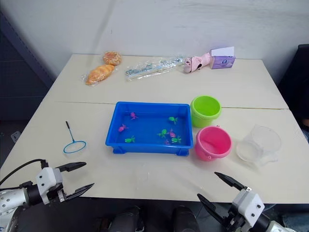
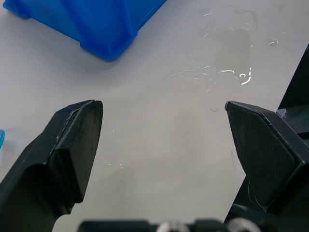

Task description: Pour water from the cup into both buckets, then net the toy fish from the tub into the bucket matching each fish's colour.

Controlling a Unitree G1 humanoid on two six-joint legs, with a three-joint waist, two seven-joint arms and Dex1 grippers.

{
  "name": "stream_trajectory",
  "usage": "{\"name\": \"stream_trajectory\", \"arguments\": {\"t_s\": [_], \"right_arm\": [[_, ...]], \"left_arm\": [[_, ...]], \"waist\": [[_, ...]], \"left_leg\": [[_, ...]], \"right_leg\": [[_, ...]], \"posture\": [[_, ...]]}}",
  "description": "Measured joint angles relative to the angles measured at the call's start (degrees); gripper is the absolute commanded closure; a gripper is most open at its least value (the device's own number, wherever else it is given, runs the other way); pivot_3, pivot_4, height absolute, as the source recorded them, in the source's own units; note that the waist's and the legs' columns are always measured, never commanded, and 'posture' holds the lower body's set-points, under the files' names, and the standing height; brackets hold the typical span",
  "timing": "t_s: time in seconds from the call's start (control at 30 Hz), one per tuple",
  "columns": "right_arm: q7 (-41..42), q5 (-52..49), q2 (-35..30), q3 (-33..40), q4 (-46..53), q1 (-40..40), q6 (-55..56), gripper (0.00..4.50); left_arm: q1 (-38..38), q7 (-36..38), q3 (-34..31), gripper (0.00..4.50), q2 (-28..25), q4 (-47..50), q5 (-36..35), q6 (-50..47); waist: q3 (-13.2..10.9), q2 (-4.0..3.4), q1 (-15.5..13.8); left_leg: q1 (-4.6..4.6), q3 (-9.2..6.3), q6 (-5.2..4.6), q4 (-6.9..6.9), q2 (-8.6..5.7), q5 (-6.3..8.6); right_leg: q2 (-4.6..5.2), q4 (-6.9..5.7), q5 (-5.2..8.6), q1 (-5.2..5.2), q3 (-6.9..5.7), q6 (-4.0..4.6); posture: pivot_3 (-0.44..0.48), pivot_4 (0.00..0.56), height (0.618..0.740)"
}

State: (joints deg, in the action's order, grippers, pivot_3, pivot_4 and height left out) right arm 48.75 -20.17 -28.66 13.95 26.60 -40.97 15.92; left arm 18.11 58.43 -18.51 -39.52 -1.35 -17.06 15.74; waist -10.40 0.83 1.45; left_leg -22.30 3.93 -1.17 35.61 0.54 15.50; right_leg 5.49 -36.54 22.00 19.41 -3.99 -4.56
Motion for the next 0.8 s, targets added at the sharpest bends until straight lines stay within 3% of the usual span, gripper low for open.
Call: {"name": "stream_trajectory", "arguments": {"t_s": [0.07,0.2,0.27,0.43,0.6,0.8], "right_arm": [[-0.27,-0.19,0.13,0.14,0.13,-0.28,-0.18,0.00],[-6.40,-5.86,5.24,5.83,3.96,-5.91,-3.23,0.00],[-9.44,-8.48,8.12,8.50,5.96,-7.96,-3.84,0.00],[-17.09,-10.73,16.82,12.48,5.87,-11.62,-4.85,0.00],[-27.58,-7.83,19.91,13.80,3.86,-4.50,-8.47,0.00],[-36.38,-5.37,17.78,16.88,-2.72,6.39,-13.82,0.00]], "left_arm": [[-0.29,0.07,0.38,0.14,-0.19,0.54,-0.73,-1.40],[-9.81,1.01,8.93,0.14,-3.17,19.55,-14.42,-20.50],[-14.37,0.65,10.95,0.14,-3.22,24.29,-18.24,-25.70],[-19.59,-0.19,14.74,0.14,-2.45,25.27,-19.64,-32.29],[-25.22,-0.16,16.65,0.14,-0.26,24.99,-19.66,-34.40],[-29.22,-0.04,18.53,0.14,1.99,22.57,-18.40,-34.38]], "waist": [[0.00,0.00,-0.01],[0.00,-0.10,-2.22],[0.20,-0.34,-1.92],[0.24,-0.51,-0.44],[0.23,-0.50,0.09],[0.23,-0.52,-0.03]], "left_leg": [[0.00,0.00,0.00,0.00,0.00,0.00],[-0.10,-0.14,0.20,0.20,-0.01,0.09],[-0.05,-0.07,0.16,0.18,-0.01,0.03],[0.09,0.08,0.19,-0.08,0.12,-0.13],[0.07,0.12,0.36,-0.04,0.10,-0.10],[0.06,0.15,0.44,-0.04,0.08,-0.41]], "right_leg": [[0.00,-0.01,0.00,0.00,0.00,0.00],[0.05,-0.06,0.00,-0.12,-0.01,0.00],[0.03,0.01,0.00,-0.17,0.02,0.00],[-0.14,-0.04,0.02,-0.10,0.11,0.01],[-0.13,-0.07,0.02,-0.08,0.21,0.01],[-0.15,-0.34,0.02,0.06,0.22,0.02]], "posture": [[0.000,0.150,0.740],[0.000,0.150,0.740],[0.000,0.150,0.740],[0.000,0.150,0.740],[0.000,0.150,0.740],[0.000,0.150,0.740]]}}
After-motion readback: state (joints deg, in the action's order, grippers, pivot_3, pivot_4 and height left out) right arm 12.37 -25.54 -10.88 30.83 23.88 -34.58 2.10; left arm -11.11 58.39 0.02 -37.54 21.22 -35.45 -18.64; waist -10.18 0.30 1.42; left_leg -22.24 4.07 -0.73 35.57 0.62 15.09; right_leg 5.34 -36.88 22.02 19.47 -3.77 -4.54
